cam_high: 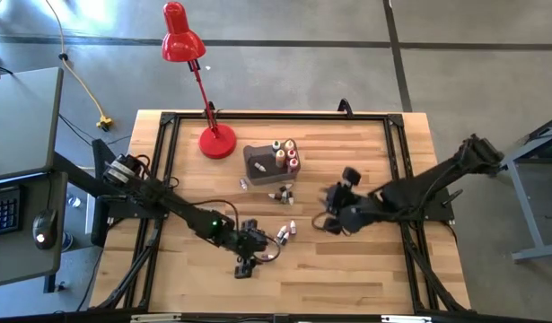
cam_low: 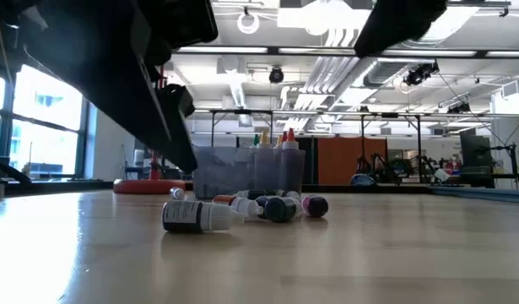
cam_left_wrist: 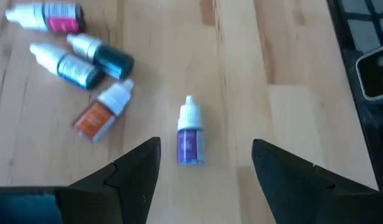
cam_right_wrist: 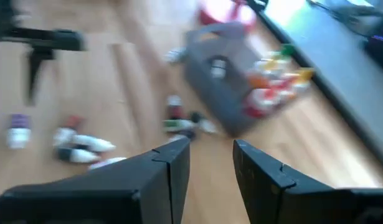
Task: Pick & Place food coloring
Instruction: Put the small purple food coloring bottle into the bin, then put the left small green food coloring bottle into the bin
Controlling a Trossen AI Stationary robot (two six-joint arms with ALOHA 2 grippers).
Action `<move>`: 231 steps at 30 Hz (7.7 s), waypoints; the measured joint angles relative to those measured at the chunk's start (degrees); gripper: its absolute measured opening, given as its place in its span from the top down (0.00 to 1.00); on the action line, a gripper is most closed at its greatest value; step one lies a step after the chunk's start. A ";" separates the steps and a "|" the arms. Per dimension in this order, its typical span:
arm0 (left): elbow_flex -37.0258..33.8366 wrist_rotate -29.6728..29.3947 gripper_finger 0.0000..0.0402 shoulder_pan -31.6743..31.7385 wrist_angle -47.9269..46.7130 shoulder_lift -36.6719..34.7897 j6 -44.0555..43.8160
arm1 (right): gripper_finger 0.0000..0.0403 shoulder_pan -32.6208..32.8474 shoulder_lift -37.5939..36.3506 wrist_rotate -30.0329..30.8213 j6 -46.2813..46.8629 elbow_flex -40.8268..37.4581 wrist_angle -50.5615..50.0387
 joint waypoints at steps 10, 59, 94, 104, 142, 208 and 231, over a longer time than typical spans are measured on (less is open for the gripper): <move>0.03 -3.46 0.38 0.63 5.68 4.43 -2.02 | 0.71 3.17 -1.76 -1.04 -14.99 -13.55 21.77; 11.07 -14.92 0.80 39.69 -23.41 -2.81 9.29 | 0.71 3.19 -2.33 0.21 -15.49 -11.73 23.12; 41.73 -16.87 0.59 36.35 -75.90 -2.74 16.82 | 0.71 3.19 -2.33 0.17 -15.31 -11.73 22.26; 16.88 -20.56 0.59 24.69 -62.81 -21.51 5.60 | 0.71 3.08 -2.35 0.21 -15.47 -11.73 22.24; -20.80 -5.71 0.59 32.83 -3.87 -16.62 38.58 | 0.71 3.01 -2.35 0.02 -15.33 -11.73 23.32; -7.91 -7.40 0.59 31.66 -36.25 -11.64 -26.54 | 0.71 3.01 -2.35 -0.05 -15.31 -11.73 23.83; -7.92 -6.42 0.59 29.78 -35.98 -7.51 -31.96 | 0.71 3.03 -2.35 -0.29 -15.31 -11.73 24.05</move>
